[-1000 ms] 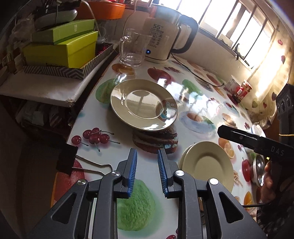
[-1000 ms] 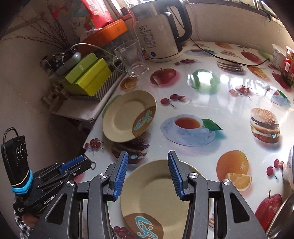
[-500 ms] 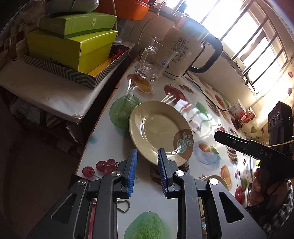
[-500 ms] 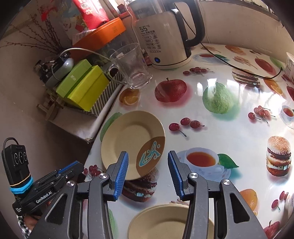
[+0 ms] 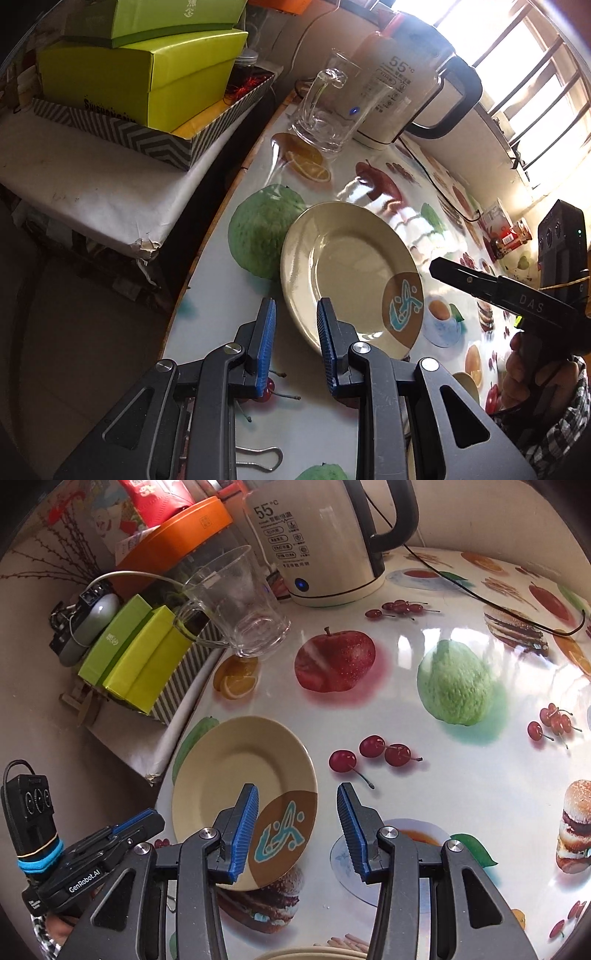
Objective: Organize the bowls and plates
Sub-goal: 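Move both grippers to the rim of the next cream fish-logo plate, then close the right gripper on the fish logo rim while the left gripper clamps beside it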
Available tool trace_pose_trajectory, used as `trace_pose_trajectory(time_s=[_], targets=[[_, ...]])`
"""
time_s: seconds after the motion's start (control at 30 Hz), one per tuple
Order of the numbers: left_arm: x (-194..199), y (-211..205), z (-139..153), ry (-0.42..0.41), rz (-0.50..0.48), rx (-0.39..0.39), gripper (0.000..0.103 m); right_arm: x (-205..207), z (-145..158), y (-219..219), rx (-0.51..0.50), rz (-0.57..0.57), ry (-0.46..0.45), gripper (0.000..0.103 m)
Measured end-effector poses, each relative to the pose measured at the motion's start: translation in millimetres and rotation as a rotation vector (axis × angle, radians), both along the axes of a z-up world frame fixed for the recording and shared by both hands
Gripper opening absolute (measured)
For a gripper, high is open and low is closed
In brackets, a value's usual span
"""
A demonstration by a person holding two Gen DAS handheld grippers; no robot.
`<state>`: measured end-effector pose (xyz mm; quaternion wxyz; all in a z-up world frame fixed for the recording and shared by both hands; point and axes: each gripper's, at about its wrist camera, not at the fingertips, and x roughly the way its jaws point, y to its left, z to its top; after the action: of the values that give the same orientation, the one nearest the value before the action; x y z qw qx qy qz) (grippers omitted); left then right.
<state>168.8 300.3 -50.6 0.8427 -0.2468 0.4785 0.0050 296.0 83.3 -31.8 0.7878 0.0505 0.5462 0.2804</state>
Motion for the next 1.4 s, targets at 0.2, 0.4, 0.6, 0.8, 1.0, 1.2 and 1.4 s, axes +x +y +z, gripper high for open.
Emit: trace_pose_trajectory(time_s=[0.2,0.4,0.6,0.8,1.0,1.2,1.4], targets=[[9,0,-9,0.025,0.004,-0.008,0.024,7,-12,-1,0.001,0.005,0.025,0.043],[13,-1,-11,0.025,0.000,-0.017,0.024,9,-18,0,0.011,0.009,0.044,0.037],[14,-1,-12,0.024,0.007,-0.018,0.024,10,-22,0,0.016,0.008,0.061,0.031],[16,-1,-13,0.024,0.016,-0.026,0.024,10,-24,-1,0.037,0.012,0.080,0.024],[17,-2,-13,0.018,0.016,-0.033,0.024,12,-27,-2,0.053,0.004,0.100,0.018],[17,0,-14,0.015,0.022,-0.039,0.021,11,-27,-1,0.065,0.014,0.105,0.015],[18,-1,-14,0.012,0.021,-0.033,0.021,10,-28,1,0.062,0.019,0.102,0.015]])
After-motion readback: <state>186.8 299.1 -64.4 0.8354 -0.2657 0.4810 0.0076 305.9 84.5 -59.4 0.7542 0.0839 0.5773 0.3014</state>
